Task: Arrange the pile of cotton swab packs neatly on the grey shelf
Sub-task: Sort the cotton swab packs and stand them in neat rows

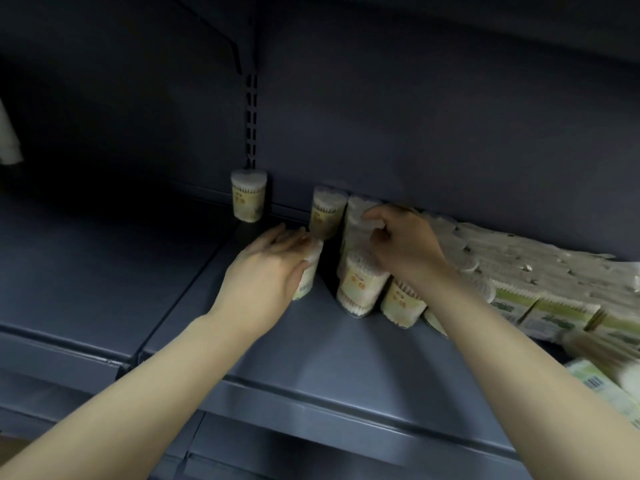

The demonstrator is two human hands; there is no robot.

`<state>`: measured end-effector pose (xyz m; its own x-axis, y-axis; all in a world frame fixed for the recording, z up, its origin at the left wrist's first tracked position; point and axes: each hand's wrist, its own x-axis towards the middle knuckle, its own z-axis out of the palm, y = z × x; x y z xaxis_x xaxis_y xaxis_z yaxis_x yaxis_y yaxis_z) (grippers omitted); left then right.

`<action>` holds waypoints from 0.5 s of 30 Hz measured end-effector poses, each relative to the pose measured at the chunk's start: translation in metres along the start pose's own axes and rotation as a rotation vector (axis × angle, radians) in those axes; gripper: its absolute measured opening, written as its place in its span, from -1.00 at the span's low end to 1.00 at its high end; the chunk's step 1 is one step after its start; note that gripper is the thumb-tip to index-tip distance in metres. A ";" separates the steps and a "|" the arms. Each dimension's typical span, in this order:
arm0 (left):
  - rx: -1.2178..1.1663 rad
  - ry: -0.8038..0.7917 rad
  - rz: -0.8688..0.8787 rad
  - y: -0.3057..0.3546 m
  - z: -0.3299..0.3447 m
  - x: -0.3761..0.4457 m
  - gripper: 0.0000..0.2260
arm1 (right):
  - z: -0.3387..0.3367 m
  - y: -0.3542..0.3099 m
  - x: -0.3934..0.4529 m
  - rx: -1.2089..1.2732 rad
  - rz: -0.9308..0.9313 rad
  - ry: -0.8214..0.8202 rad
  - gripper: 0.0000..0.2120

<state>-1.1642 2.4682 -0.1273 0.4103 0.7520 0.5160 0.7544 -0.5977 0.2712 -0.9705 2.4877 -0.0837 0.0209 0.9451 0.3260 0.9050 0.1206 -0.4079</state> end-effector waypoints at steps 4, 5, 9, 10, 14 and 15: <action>0.036 0.026 0.015 -0.003 0.008 0.010 -0.71 | 0.002 -0.004 0.007 -0.049 0.030 -0.082 -0.63; 0.011 -0.003 0.009 -0.005 0.009 0.012 -0.67 | 0.002 -0.004 0.008 -0.063 0.037 -0.103 -0.62; -0.105 -0.096 -0.102 -0.009 0.012 0.021 -0.32 | 0.004 -0.004 0.012 -0.114 0.062 -0.167 -0.60; -0.107 -0.113 -0.117 -0.009 0.013 0.023 -0.26 | 0.005 -0.004 0.012 -0.116 0.070 -0.170 -0.60; -0.085 -0.153 -0.120 -0.011 0.015 0.035 -0.18 | 0.006 -0.005 0.013 -0.092 0.084 -0.176 -0.60; -0.096 -0.168 -0.119 -0.011 0.016 0.038 -0.18 | 0.006 -0.006 0.013 -0.096 0.081 -0.182 -0.61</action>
<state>-1.1487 2.5074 -0.1234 0.4070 0.8498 0.3348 0.7539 -0.5195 0.4022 -0.9783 2.5009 -0.0823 0.0262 0.9909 0.1322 0.9400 0.0206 -0.3406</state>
